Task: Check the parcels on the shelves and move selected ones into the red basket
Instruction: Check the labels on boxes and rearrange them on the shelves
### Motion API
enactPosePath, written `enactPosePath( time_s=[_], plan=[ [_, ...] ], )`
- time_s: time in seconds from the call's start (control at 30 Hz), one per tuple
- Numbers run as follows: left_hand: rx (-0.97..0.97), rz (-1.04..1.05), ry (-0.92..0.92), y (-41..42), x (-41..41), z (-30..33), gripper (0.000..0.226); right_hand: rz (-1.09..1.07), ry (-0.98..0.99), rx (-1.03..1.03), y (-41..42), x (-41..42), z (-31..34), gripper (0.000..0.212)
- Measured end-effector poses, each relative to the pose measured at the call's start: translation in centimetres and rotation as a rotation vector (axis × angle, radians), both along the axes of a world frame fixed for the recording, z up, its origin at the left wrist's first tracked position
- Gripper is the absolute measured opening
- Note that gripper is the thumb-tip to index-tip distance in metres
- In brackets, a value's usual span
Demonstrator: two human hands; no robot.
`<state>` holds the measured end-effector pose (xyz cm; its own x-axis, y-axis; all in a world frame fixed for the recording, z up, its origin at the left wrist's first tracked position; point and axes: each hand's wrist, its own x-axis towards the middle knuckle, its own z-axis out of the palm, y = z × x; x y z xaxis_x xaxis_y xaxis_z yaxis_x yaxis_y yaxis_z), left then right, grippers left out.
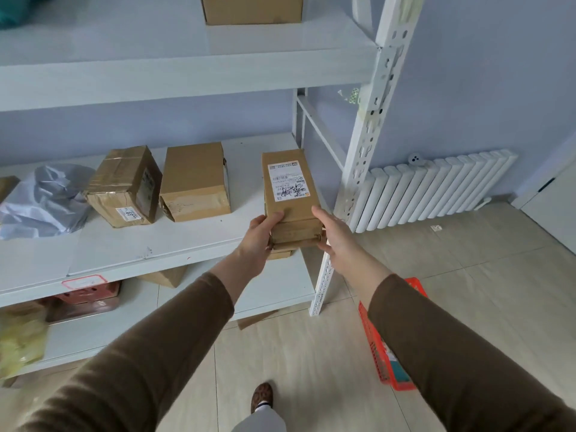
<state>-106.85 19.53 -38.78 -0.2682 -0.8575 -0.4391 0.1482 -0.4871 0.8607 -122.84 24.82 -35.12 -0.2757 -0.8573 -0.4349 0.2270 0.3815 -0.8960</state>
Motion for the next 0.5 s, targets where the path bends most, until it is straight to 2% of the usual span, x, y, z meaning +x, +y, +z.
enactPosePath(
  time_s=[0.03,0.13,0.23,0.33,0.4,0.5],
  plan=[
    [0.005,0.001,-0.014,-1.9,-0.2,-0.1,0.061,-0.006,-0.001,0.005,-1.8,-0.1,0.0,0.013],
    [-0.010,-0.048,-0.048,-7.1,-0.7,-0.6,0.065,-0.027,0.040,0.029,-7.1,-0.2,-0.4,0.013],
    [-0.013,-0.060,-0.050,-10.9,-1.1,-1.3,0.050,-0.044,0.094,0.032,-11.5,-0.4,-1.2,0.019],
    [-0.004,-0.058,-0.042,-13.7,-1.5,-1.9,0.046,-0.070,0.111,0.046,-14.7,-0.4,-2.2,0.023],
    [-0.033,-0.091,-0.053,-15.1,-1.6,-2.1,0.056,-0.099,0.106,0.050,-16.3,-0.3,-2.8,0.027],
    [-0.046,-0.126,-0.074,-17.2,-1.6,-3.6,0.087,-0.122,0.117,0.052,-18.1,-0.3,-3.5,0.031]
  ],
)
